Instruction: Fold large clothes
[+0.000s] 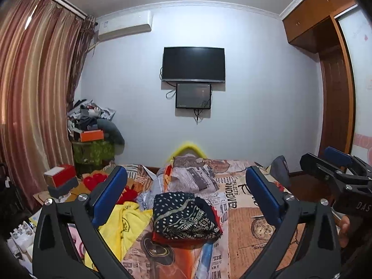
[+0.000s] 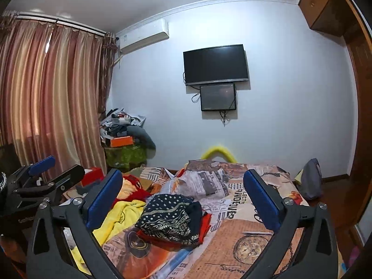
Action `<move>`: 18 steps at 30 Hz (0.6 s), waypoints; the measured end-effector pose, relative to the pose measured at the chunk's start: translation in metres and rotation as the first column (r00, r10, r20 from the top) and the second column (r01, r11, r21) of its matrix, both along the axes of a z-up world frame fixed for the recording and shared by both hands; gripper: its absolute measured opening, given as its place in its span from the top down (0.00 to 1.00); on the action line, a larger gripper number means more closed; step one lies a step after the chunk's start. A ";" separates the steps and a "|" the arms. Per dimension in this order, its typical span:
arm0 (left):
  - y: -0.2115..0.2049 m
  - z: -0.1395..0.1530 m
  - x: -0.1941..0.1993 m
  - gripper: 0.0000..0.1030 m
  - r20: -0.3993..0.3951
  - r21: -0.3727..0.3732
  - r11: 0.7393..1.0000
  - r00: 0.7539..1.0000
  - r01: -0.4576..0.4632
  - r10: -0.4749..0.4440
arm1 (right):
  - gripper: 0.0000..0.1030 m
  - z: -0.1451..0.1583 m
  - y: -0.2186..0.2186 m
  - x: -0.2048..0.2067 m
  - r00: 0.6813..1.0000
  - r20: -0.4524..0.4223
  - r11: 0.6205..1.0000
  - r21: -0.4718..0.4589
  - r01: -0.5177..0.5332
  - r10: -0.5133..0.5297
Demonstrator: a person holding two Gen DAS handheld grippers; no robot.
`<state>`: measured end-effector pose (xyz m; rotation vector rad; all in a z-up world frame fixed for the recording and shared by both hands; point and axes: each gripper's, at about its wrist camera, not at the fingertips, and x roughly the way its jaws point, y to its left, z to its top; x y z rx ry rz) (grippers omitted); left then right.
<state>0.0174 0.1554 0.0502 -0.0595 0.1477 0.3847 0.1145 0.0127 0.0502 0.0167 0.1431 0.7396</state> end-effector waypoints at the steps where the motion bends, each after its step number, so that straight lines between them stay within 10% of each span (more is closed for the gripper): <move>1: 0.000 -0.002 0.001 0.01 -0.003 -0.007 1.000 1.000 0.001 -0.001 | 0.00 0.000 0.000 0.001 1.000 -0.005 1.000 -0.001 0.001 -0.001; 18: 0.008 -0.010 0.003 0.01 -0.031 -0.035 0.999 0.999 -0.012 0.011 | 0.00 -0.010 -0.003 0.005 0.999 -0.050 1.000 -0.028 -0.001 0.000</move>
